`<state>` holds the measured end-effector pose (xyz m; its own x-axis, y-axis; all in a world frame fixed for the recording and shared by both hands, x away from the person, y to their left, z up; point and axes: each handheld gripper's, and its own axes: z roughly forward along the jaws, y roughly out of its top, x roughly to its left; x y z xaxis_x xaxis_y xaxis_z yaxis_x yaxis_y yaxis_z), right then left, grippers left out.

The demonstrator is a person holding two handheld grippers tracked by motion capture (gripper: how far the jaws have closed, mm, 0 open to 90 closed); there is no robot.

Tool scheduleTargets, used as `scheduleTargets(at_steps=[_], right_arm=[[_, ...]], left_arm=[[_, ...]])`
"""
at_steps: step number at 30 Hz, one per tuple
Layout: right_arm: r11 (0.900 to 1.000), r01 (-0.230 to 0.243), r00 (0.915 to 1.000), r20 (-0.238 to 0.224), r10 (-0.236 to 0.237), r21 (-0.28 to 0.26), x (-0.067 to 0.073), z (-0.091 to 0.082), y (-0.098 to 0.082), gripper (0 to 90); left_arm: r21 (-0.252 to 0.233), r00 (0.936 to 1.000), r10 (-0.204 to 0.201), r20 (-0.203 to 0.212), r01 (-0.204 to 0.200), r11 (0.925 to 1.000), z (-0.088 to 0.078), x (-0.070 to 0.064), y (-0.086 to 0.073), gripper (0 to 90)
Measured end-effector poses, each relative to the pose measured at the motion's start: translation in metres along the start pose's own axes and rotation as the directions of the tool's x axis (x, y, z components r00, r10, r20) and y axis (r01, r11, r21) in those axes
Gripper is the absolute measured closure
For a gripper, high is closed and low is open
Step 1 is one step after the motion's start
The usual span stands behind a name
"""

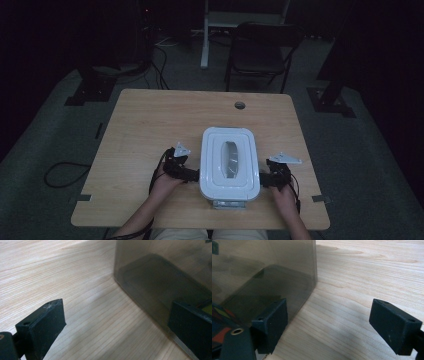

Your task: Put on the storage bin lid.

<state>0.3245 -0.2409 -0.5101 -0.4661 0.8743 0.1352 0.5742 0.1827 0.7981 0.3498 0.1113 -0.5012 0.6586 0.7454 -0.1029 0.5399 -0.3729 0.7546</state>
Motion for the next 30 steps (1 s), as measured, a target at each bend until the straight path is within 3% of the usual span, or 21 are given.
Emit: scheduleTargets(at_steps=[4,7,12,17,26,30], right_arm=[[1.0,0.002,0.9998,0.02,-0.002,0.005,0.0,0.004,-0.002,13.1],[1.0,-0.002,0.9997,0.026,0.002,0.001,0.0,0.005,-0.004,12.6],[1.0,0.018,0.9984,0.053,-0.017,-0.004,0.0,0.004,-0.006,12.6],[1.0,0.005,0.9982,0.061,-0.004,-0.011,-0.003,0.0,-0.006,12.7],[1.0,-0.006,0.9966,0.082,0.007,-0.016,-0.008,-0.005,-0.007,12.6],[1.0,-0.01,0.9961,0.088,0.011,-0.018,-0.009,-0.007,-0.007,12.6]], left_arm=[[-0.022,0.9997,0.025,0.008,-0.025,0.9995,0.001,0.003,-0.001,2.2],[-0.016,0.9989,0.042,-0.023,-0.042,0.999,0.001,0.007,-0.003,2.2],[-0.039,0.9994,0.029,-0.021,-0.029,0.9988,-0.004,0.014,-0.007,2.2],[-0.062,0.9986,0.043,-0.031,-0.045,0.9971,-0.01,0.017,-0.01,2.2],[-0.06,0.9985,0.039,-0.037,-0.041,0.9973,-0.018,0.026,-0.014,2.2],[-0.065,0.999,0.015,-0.041,-0.018,0.9978,-0.023,0.032,-0.018,2.2]])
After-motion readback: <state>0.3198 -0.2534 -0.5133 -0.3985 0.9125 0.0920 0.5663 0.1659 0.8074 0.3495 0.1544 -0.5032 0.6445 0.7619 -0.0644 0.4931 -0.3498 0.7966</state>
